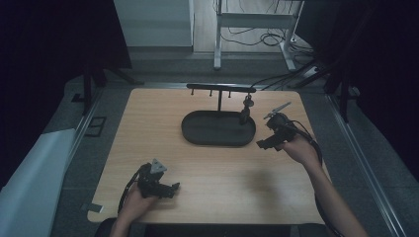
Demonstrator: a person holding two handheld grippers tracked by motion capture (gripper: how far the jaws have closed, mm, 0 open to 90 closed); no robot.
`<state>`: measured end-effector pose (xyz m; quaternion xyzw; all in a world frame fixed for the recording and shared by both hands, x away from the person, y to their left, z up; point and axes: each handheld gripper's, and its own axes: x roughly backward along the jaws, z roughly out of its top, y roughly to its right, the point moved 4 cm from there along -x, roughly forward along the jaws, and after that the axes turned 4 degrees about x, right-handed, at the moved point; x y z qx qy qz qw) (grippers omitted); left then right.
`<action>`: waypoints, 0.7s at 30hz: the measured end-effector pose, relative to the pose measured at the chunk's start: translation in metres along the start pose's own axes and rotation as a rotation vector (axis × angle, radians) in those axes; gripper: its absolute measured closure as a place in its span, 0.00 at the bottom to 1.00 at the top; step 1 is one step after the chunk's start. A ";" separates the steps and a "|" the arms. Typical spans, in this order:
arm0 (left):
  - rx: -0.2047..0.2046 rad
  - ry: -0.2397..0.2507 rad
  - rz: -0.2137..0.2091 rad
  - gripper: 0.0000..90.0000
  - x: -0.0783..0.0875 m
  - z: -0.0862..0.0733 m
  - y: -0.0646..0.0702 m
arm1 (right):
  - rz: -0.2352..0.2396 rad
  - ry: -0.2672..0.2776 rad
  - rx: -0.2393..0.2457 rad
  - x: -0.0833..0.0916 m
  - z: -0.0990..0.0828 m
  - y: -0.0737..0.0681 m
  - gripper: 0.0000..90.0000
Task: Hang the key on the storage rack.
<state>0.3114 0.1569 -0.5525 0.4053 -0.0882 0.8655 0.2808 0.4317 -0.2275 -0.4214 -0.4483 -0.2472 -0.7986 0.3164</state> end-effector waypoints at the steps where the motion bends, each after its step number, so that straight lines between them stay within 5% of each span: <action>1: 0.000 0.000 0.000 0.00 0.000 0.000 0.000 | -0.001 0.003 0.002 0.001 -0.002 0.000 0.14; 21: 0.004 -0.001 0.001 0.00 0.000 0.000 0.000 | -0.028 0.022 -0.021 0.001 -0.059 0.000 0.14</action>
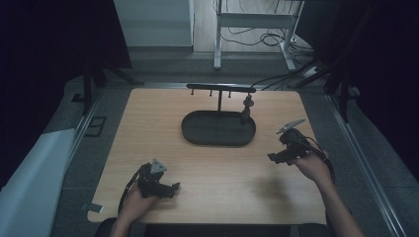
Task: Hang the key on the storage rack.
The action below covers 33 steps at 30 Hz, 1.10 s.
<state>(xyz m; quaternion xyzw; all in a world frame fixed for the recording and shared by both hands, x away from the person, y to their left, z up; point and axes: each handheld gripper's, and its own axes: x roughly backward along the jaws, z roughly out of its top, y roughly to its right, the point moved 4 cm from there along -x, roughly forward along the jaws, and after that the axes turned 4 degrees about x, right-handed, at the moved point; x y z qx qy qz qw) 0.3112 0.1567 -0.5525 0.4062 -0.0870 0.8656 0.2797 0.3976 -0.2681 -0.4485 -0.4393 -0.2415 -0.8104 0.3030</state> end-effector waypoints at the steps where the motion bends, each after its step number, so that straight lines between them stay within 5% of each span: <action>1: -0.002 0.000 0.001 0.00 0.000 0.000 0.000 | 0.000 0.000 0.000 0.000 0.000 0.000 0.15; 11: 0.000 -0.001 0.000 0.00 0.000 0.000 0.000 | -0.008 0.035 -0.029 -0.002 -0.022 -0.009 0.15; 20: 0.001 0.000 0.001 0.00 0.000 0.000 0.000 | -0.006 0.053 -0.026 -0.023 -0.044 -0.032 0.15; 33: 0.003 0.003 0.002 0.00 0.000 0.000 0.000 | -0.008 0.103 -0.044 -0.046 -0.071 -0.046 0.14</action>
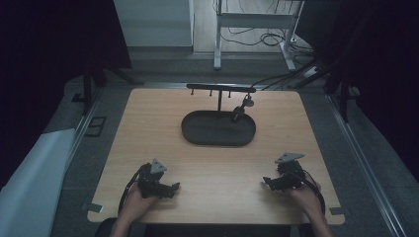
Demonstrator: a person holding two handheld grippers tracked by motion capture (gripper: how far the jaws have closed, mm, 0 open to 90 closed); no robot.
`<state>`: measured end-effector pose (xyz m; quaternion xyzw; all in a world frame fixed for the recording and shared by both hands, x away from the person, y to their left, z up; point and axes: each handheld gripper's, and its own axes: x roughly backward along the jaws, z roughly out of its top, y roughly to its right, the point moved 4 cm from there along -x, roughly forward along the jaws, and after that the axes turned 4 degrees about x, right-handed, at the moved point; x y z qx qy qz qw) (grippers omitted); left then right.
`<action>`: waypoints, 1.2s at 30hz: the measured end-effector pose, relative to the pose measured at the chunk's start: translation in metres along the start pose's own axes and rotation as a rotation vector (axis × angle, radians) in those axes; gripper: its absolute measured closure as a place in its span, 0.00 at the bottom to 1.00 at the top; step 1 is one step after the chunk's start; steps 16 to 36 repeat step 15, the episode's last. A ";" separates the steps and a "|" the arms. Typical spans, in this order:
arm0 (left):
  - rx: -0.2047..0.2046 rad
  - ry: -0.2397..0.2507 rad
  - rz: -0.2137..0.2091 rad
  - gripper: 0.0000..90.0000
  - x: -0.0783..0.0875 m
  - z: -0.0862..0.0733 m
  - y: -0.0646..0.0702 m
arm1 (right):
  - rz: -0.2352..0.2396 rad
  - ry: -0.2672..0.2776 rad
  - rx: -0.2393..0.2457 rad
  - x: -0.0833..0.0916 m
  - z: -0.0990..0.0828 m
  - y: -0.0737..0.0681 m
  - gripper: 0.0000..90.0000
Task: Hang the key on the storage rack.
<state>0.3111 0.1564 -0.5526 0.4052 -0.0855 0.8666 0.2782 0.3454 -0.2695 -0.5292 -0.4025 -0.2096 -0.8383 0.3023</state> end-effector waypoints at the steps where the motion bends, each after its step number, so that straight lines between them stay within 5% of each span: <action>1: 0.000 0.000 0.000 0.00 0.000 0.000 0.000 | -0.005 0.007 0.001 -0.001 -0.002 0.000 0.14; 14: -0.001 -0.001 0.000 0.00 0.000 0.000 0.000 | 0.030 0.050 -0.055 -0.006 -0.012 0.002 0.12; 36: 0.000 -0.001 0.000 0.00 0.000 0.000 0.000 | 0.030 0.050 -0.055 -0.006 -0.012 0.002 0.12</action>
